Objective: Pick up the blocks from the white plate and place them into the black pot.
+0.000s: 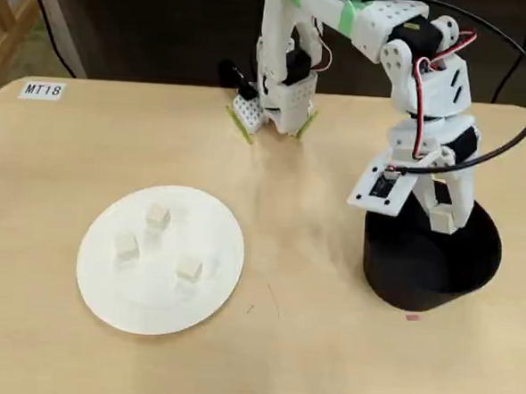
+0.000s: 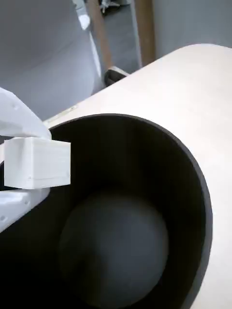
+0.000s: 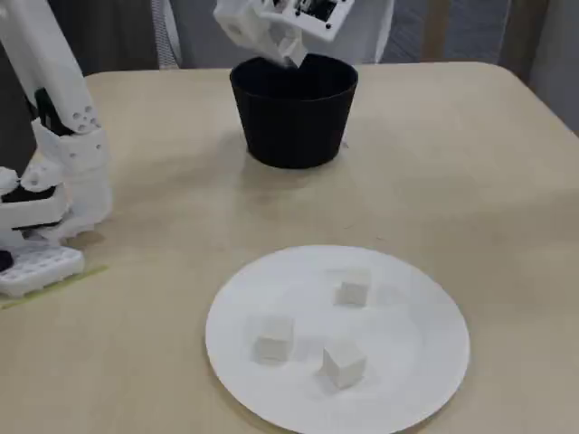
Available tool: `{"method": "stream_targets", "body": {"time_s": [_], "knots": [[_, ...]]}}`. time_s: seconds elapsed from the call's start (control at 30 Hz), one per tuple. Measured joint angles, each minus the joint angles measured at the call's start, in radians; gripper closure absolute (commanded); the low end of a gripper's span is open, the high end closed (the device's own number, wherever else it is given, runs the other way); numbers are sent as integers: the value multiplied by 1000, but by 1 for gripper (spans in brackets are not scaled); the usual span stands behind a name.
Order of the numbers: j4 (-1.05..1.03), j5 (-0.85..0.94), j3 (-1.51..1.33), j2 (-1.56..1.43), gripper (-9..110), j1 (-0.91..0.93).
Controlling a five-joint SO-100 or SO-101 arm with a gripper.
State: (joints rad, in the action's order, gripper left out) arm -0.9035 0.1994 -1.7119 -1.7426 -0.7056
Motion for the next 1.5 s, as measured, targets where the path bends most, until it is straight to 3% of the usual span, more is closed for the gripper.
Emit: {"method": "stream_targets", "body": {"time_s": [0.03, 0.1, 0.17, 0.33, 0.43, 0.6, 0.9, 1.23, 1.5], "knots": [[6, -5, -3, 2, 103, 0], [12, -15, -5, 3, 85, 0], [15, -6, -18, 3, 75, 0], [15, 3, -28, 2, 71, 2], [11, 0, -31, 0, 75, 14], [-26, -26, -31, -71, 103, 77], [-184, -63, -31, -265, 104, 416], [-448, -109, -31, -213, 104, 853], [-430, -276, -31, -110, 104, 1086]]}}
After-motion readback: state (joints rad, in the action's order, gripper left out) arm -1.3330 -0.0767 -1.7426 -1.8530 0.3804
